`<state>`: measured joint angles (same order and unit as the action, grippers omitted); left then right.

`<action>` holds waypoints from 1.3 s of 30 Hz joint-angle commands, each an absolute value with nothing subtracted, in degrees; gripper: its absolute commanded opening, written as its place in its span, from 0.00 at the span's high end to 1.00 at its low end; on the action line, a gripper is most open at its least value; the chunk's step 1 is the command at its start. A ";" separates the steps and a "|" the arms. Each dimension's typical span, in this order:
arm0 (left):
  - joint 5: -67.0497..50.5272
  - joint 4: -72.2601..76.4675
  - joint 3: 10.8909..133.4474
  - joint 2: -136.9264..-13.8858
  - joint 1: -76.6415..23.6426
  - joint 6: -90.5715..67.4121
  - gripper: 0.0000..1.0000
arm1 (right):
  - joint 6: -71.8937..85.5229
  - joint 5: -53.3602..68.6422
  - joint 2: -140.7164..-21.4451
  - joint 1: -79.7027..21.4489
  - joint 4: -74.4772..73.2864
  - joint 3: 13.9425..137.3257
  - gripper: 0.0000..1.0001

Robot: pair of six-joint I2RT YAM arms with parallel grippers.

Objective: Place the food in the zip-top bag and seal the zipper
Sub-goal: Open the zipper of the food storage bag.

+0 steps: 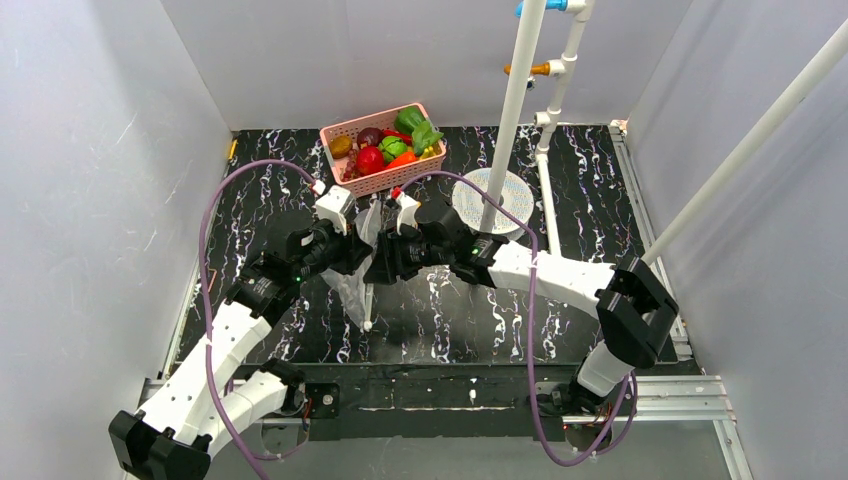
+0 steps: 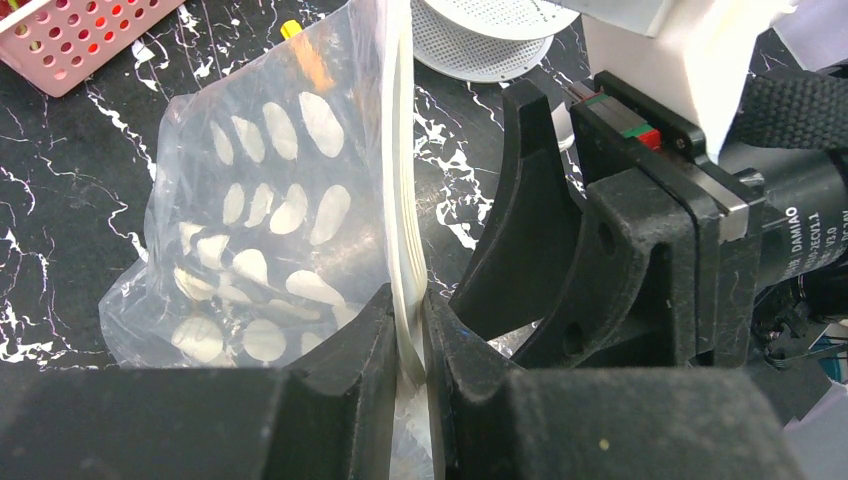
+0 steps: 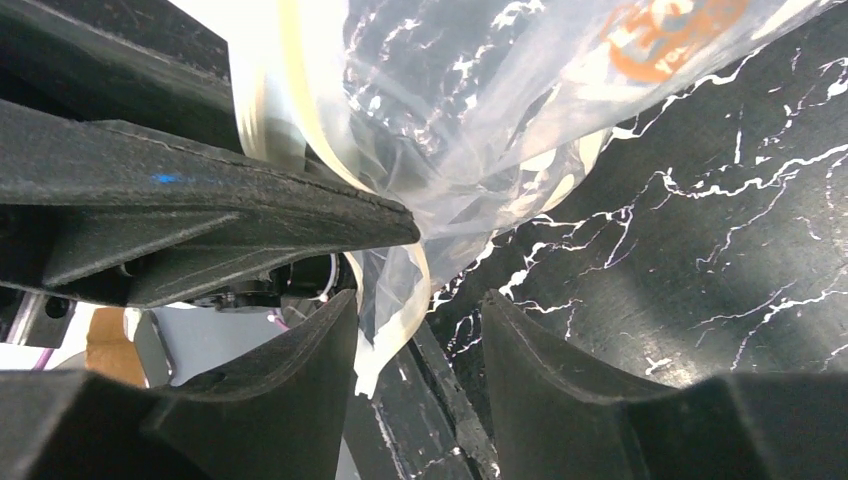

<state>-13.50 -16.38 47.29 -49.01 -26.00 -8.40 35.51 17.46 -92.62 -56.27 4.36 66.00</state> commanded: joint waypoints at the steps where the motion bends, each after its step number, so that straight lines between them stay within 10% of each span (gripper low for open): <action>1: -13.71 -15.56 47.19 -48.13 -26.19 -8.17 0.87 | 34.64 15.00 -90.01 -55.02 5.40 65.50 0.44; 28: -15.44 -14.85 47.03 -48.88 -26.19 -8.96 0.85 | 34.66 18.52 -95.99 -56.05 5.94 71.89 0.51; 32: -15.08 -14.66 46.79 -48.70 -26.18 -9.05 0.85 | 37.29 19.28 -95.94 -56.07 9.92 70.01 0.67; 35: -14.28 -14.89 46.86 -48.65 -26.23 -9.06 0.69 | 39.15 18.30 -95.74 -56.07 11.54 68.46 0.97; 39: -8.57 -20.26 48.47 -47.90 -26.28 -10.56 0.26 | 39.65 17.17 -95.02 -55.99 9.28 68.86 0.99</action>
<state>-10.85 -15.52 47.30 -49.01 -25.56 -8.60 37.41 18.93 -96.16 -56.40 5.70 68.43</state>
